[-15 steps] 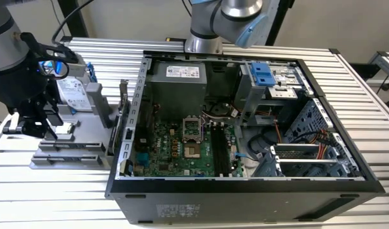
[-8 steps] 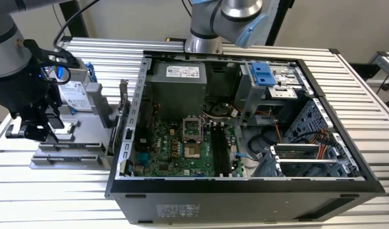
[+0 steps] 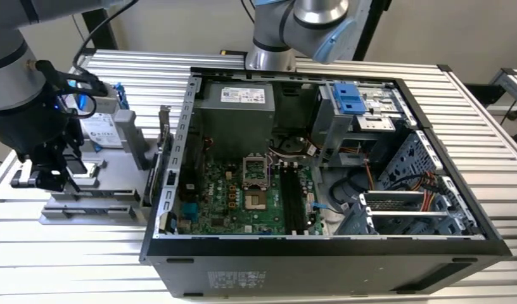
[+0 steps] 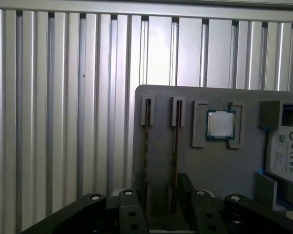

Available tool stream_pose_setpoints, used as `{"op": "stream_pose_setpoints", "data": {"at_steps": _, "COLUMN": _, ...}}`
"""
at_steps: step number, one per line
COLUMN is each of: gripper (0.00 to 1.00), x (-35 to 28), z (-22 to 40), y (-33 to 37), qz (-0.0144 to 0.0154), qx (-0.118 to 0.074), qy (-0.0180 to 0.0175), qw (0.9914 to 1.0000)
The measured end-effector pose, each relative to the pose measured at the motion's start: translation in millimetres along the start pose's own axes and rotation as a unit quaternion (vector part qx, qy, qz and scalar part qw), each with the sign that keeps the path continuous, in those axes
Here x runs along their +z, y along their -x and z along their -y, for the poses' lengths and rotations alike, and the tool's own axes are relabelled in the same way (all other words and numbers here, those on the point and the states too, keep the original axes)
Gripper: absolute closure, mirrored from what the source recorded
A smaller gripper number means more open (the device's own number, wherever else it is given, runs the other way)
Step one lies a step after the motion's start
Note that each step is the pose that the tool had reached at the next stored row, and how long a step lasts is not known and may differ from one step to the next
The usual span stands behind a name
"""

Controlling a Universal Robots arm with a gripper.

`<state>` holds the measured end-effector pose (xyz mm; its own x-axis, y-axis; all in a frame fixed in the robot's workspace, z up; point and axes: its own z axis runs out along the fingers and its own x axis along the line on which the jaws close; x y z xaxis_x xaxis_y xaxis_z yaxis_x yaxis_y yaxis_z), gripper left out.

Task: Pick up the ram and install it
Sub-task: 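Pick up the ram and move it above insertion slot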

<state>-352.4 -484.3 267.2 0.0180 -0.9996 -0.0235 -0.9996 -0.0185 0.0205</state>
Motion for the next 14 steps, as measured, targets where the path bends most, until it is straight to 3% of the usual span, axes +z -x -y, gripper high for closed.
{"op": "stream_pose_setpoints", "data": {"at_steps": 14, "gripper": 0.0, "x": 15.7, "z": 0.3, "y": -1.1, "qz": -0.0001, "qx": 0.0, "qy": 0.0006, "qw": 1.0}}
